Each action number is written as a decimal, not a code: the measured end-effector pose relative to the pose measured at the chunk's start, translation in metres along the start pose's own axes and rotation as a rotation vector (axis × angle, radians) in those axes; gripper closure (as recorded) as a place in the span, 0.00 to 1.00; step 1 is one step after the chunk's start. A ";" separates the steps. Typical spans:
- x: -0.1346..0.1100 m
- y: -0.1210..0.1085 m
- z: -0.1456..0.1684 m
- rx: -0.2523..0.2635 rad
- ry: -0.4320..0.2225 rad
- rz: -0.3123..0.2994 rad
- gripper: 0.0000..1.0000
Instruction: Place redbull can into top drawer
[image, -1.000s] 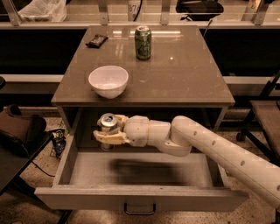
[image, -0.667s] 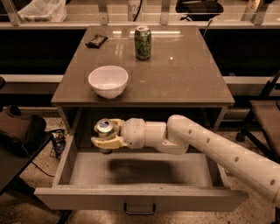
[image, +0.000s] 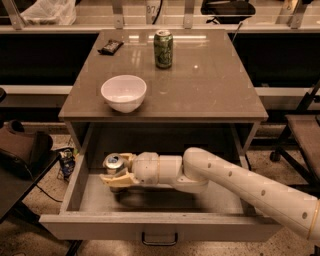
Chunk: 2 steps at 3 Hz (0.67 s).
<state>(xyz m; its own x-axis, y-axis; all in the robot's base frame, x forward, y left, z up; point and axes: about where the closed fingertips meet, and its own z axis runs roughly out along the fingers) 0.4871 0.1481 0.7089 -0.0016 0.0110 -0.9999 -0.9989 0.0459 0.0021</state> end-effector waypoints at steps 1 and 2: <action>0.014 -0.003 0.000 0.043 0.002 0.034 1.00; 0.014 -0.002 0.002 0.041 0.003 0.033 0.82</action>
Offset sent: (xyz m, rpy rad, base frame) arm 0.0023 0.0000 -0.0128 -0.0007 0.0313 -0.0383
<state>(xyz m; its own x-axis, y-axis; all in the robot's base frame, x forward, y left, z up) 0.4893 0.1497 0.6952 -0.0352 0.0107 -0.9993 -0.9956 0.0864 0.0360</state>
